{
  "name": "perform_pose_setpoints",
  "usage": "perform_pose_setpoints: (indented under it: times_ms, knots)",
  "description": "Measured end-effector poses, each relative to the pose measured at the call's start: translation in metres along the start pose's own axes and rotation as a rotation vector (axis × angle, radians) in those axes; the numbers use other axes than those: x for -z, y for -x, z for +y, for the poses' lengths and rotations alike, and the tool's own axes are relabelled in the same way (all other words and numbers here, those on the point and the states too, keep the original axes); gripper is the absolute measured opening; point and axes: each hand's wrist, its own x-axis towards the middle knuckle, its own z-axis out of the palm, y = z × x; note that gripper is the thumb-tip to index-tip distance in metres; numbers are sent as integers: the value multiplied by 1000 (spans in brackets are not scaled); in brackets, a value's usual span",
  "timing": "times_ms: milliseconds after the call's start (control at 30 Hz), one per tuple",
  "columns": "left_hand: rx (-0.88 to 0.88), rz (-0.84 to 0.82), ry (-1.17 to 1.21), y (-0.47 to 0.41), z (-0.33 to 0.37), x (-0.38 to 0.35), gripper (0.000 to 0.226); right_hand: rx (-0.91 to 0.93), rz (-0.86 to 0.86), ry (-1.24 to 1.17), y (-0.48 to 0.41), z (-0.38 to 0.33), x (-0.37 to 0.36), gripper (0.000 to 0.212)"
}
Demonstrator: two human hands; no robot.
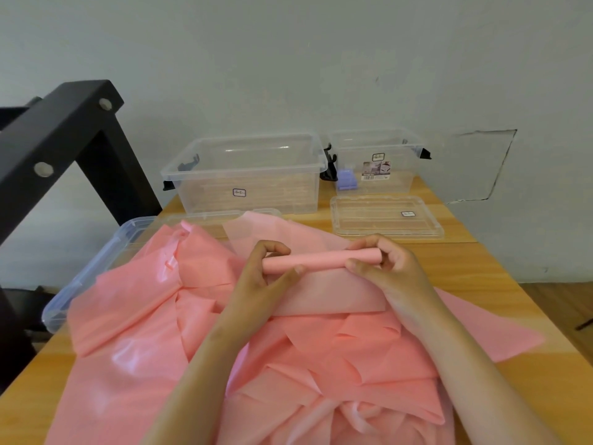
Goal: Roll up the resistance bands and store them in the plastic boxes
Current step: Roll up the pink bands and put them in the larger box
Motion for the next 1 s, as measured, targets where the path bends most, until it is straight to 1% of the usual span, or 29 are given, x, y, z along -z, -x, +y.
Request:
perform_pose_setpoints:
  times_ms: [100, 267, 500, 667, 833, 933, 1000]
  knots:
    - [3, -22, 14, 2, 1, -2, 24, -2, 8, -22, 0, -1, 0, 16]
    - [8, -36, 23, 2, 3, -1, 17, -20, 4, -57, 0, -3, 2, 19]
    - [-18, 45, 37, 2, 11, -1, 14, -88, 9, -57, -1, -2, 3, 22]
    - [56, 108, 35, 0, 8, 4, 17, -119, 4, -45, -1, -2, 4, 19]
    - [87, 65, -5, -1, 6, 4, 18, -87, -11, 28, 0, -2, 3, 12]
    - [115, 29, 45, -1, 5, 6, 18, -39, 5, 21, -1, -2, 3, 16]
    - [122, 11, 94, -2, 4, 6, 15, -19, 18, 28, -2, -2, 3, 19]
